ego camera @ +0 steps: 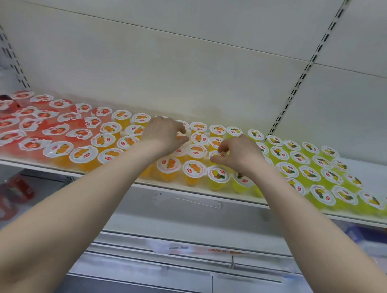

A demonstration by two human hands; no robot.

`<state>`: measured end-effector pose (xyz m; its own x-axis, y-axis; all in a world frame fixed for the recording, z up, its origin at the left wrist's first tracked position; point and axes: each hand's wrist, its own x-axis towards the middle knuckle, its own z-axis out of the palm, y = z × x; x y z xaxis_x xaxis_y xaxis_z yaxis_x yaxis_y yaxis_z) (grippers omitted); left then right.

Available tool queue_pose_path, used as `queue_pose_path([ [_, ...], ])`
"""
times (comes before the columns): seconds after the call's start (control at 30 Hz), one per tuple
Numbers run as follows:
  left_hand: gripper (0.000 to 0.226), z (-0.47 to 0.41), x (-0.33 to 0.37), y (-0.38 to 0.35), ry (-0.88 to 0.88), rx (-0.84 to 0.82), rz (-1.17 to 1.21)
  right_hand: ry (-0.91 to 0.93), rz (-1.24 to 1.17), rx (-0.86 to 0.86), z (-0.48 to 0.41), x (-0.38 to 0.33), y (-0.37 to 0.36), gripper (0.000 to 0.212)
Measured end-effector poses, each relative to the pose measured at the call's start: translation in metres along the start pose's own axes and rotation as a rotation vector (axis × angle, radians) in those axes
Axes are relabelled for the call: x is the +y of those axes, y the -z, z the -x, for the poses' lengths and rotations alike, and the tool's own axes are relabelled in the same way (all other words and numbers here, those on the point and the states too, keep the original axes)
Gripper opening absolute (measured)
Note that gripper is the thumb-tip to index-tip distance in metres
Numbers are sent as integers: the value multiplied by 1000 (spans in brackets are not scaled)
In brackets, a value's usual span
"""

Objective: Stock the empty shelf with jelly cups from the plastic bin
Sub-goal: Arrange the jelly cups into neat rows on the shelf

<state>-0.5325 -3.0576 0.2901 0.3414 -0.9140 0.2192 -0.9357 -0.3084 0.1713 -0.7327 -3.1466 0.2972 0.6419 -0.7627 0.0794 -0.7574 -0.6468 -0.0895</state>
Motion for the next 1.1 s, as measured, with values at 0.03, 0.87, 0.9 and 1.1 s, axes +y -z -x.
queue_pose_path([
  [0.03,39,-1,-7,0,6,3,1,-7,-13,14,-3,-3,0,40],
  [0.87,45,-35,-26,-13,-57,-103,-79,28,26,62,-84,-52,-26,36],
  [0.9,44,-34,-27,-13,-64,-102,-71,23,20,62,-81,-52,-24,37],
  [1.1,33,-21,-36,0,-217,-41,55,6,-92,133,-50,-45,-8,31],
])
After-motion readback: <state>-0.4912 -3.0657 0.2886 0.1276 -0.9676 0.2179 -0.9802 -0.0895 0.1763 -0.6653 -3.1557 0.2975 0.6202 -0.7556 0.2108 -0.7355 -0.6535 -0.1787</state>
